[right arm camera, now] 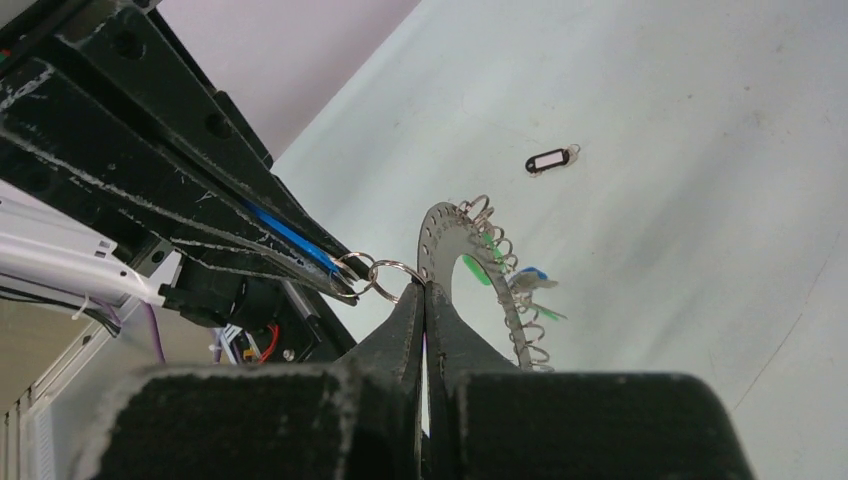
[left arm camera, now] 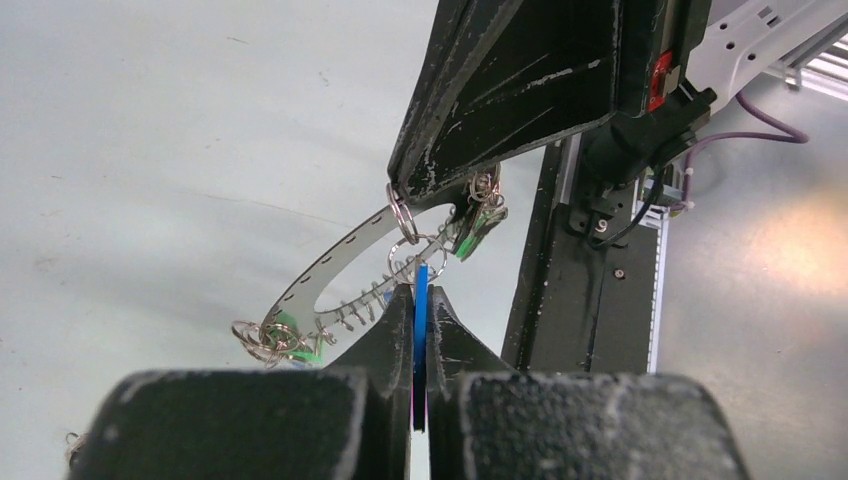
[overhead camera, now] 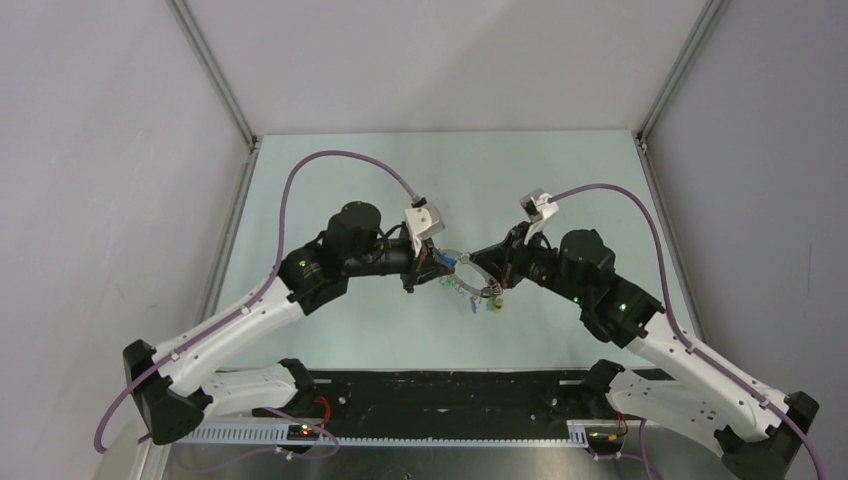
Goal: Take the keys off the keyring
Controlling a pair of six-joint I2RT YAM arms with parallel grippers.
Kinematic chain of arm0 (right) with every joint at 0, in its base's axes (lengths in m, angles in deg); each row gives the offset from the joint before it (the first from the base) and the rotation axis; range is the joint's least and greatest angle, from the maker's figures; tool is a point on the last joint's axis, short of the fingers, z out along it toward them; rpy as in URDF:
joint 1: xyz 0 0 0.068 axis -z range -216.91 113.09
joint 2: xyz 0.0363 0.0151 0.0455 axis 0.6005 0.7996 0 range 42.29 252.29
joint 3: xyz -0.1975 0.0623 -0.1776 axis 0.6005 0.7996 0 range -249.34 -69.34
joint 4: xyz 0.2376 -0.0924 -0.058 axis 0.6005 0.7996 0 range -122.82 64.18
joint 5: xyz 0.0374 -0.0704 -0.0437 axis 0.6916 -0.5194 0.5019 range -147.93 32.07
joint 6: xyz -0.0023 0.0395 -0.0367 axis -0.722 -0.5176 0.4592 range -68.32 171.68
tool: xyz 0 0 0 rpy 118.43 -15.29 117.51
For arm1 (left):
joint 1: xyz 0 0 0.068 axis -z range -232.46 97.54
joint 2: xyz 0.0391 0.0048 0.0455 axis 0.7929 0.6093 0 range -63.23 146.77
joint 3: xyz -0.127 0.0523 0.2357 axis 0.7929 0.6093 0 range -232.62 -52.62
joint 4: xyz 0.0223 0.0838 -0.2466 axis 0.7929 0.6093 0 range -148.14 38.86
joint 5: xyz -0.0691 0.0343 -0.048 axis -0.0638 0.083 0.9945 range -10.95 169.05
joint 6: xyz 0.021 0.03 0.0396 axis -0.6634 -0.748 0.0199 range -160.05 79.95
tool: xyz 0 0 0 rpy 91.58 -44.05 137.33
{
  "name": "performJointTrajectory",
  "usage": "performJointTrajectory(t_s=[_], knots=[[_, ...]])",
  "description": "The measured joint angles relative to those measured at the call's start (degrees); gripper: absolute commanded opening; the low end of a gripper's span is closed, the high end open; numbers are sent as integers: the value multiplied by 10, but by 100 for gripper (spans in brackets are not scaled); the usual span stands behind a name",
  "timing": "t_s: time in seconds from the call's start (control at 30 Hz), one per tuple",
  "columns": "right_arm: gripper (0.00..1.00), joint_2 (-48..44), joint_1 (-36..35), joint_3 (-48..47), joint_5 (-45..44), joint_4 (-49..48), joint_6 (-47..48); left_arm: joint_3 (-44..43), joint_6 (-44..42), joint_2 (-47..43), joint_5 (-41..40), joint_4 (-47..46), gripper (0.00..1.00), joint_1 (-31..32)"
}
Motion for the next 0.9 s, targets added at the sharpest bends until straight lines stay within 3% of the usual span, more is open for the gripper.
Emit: performJointTrajectory(t_s=[0.17, 0.2, 0.27, 0.33, 0.9], knots=[[3, -3, 10, 1, 30, 0, 8, 0, 13, 0, 14, 0, 0, -10], [20, -3, 11, 1, 33, 1, 8, 0, 13, 0, 18, 0, 0, -11], [41, -5, 14, 2, 41, 1, 7, 0, 14, -1, 24, 0, 0, -12], [48, -7, 18, 2, 50, 0, 12, 0, 13, -3, 33, 0, 0, -12], [51, -47, 14, 36, 237, -38, 285, -25, -23, -7, 119, 60, 0, -12]])
